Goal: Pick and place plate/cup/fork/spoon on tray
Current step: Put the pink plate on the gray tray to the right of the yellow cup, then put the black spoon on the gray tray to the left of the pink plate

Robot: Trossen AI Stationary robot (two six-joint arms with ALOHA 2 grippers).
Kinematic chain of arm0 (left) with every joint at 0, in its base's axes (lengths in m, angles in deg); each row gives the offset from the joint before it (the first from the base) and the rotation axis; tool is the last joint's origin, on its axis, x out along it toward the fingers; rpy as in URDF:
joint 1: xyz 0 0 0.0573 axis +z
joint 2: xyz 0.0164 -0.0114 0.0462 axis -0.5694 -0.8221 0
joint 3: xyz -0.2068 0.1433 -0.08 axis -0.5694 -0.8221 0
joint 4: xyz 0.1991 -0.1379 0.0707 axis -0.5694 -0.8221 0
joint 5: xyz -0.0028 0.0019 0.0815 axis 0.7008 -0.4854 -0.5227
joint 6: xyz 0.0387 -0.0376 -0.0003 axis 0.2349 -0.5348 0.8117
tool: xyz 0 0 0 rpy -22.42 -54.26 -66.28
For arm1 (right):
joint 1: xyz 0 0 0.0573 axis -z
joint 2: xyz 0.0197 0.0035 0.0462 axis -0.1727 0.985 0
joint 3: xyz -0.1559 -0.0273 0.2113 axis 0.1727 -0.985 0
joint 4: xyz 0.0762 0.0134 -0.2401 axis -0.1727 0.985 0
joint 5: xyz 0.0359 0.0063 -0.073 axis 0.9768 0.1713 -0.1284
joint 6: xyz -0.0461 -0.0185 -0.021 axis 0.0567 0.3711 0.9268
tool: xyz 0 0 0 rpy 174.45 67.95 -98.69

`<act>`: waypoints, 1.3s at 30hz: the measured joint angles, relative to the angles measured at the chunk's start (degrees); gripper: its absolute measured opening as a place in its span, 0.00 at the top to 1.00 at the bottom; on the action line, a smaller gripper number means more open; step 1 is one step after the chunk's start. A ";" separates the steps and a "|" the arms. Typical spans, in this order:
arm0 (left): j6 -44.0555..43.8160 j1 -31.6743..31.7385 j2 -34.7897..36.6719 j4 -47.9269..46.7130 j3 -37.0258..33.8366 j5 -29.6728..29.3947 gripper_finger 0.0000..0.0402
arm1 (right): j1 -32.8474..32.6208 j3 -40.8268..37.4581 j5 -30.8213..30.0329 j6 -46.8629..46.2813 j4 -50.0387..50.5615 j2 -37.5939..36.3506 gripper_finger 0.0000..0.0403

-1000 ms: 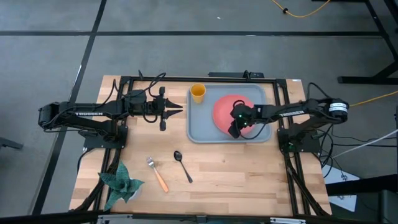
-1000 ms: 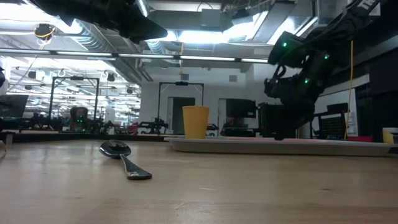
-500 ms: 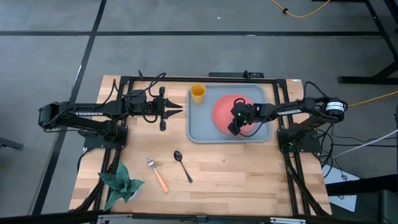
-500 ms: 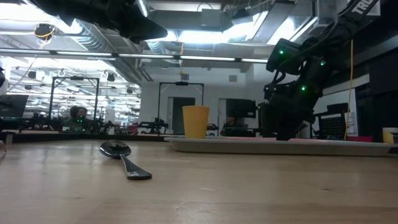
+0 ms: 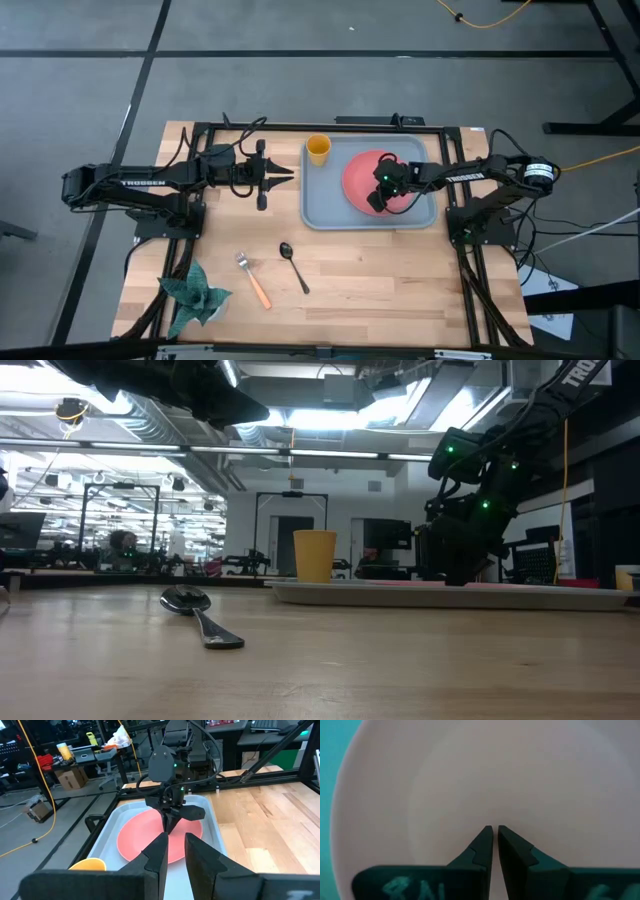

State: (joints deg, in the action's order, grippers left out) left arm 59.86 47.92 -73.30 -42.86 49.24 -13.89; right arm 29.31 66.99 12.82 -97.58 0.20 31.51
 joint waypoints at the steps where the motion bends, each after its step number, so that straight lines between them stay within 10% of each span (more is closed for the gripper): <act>1: 0.00 0.01 0.00 0.00 0.00 0.00 0.85 | 0.26 0.00 0.01 0.00 0.04 0.00 0.91; 39: 0.04 0.00 0.00 -0.02 0.00 -0.02 0.85 | -0.79 2.89 1.43 -1.18 3.62 -0.04 0.91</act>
State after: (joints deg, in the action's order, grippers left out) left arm 59.90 47.92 -73.30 -42.87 49.24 -13.91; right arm 28.52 69.88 14.25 -98.75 3.82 31.46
